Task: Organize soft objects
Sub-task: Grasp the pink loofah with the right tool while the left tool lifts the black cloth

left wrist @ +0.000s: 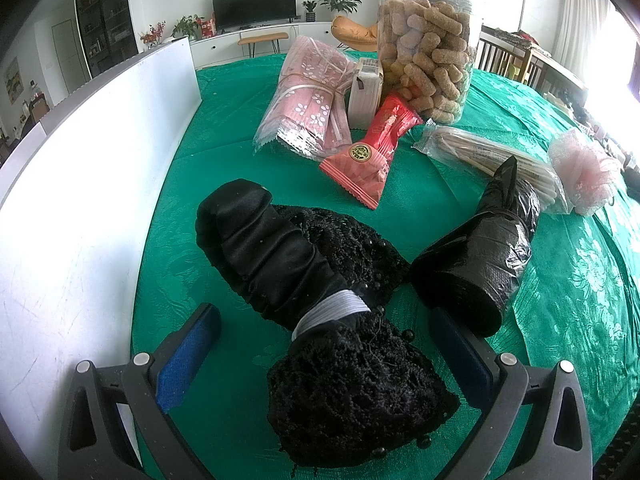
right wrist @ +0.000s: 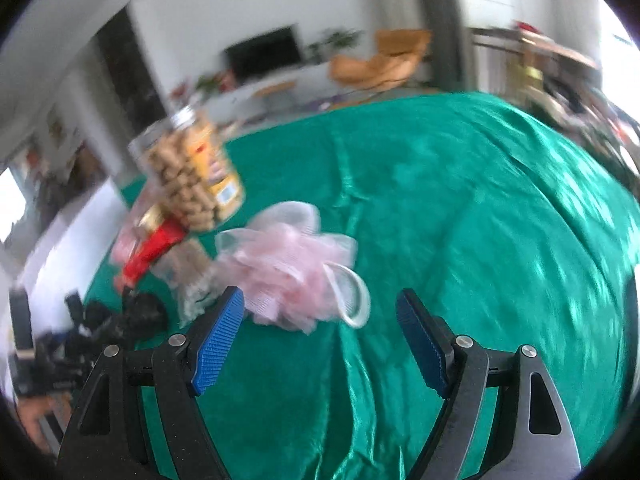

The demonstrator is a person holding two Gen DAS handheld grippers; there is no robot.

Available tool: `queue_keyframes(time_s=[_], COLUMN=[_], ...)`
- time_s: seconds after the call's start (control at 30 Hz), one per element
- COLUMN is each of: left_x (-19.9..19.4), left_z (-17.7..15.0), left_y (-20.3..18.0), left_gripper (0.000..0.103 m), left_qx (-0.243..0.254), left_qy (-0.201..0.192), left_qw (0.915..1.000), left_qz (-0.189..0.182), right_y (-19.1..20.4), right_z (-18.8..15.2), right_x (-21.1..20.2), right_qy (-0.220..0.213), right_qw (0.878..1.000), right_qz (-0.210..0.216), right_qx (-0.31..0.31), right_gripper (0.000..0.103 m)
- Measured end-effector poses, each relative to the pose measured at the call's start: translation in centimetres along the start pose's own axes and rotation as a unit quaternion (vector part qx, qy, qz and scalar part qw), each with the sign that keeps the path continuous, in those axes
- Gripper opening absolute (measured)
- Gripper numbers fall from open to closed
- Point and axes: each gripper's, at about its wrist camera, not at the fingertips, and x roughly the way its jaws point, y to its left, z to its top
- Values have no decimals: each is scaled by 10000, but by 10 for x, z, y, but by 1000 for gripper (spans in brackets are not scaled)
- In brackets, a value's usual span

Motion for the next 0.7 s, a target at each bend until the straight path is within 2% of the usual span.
queue_keyframes(time_s=[0.1, 0.17, 0.2, 0.23, 0.27, 0.3, 0.33, 0.37, 0.43, 0.53, 0.63, 0.7], left_x=[-4, -15, -19, -21, -22, -22, -19, -17, -23, -51, -92, -120], left_z=[4, 3, 4, 4, 5, 5, 6, 5, 5, 8, 15, 22], left_y=[0, 5, 6, 7, 9, 10, 12, 15, 19, 23, 34, 50], left_gripper=[103, 103, 103, 101, 92, 70, 50, 39, 37, 37, 37, 37], left_qx=[-7, -168, -219, -248, -251, -254, -276, -371, -628, -892, -1122, -1233], left_qy=[411, 352, 312, 287, 271, 267, 300, 330, 170, -173, -539, -790], left_qw=[9990, 9981, 9977, 9975, 9974, 9972, 9967, 9959, 9932, 9875, 9792, 9753], left_qz=[-184, -479, -556, -596, -619, -652, -707, -754, -962, -1290, -1603, -1653], right_y=[19, 27, 30, 31, 33, 33, 34, 34, 33, 38, 70, 106], right_z=[19, 26, 27, 28, 27, 27, 27, 26, 28, 44, 68, 82], right_x=[28, 52, 60, 67, 72, 73, 72, 68, 55, 17, -22, -45], right_qy=[500, 890, 1030, 1176, 1304, 1400, 1431, 1430, 1370, 1025, 669, 496], right_qw=[9958, 9893, 9874, 9858, 9841, 9830, 9834, 9840, 9860, 9931, 9946, 9914], right_qz=[-241, -352, -338, -312, -368, -442, -434, -406, -388, -56, 431, 896], right_qx=[-729, -1103, -1154, -1158, -1146, -1104, -1023, -977, -869, -569, -658, -814], right_gripper=[83, 82, 79, 57, 28, 15, 15, 15, 15, 15, 15, 15])
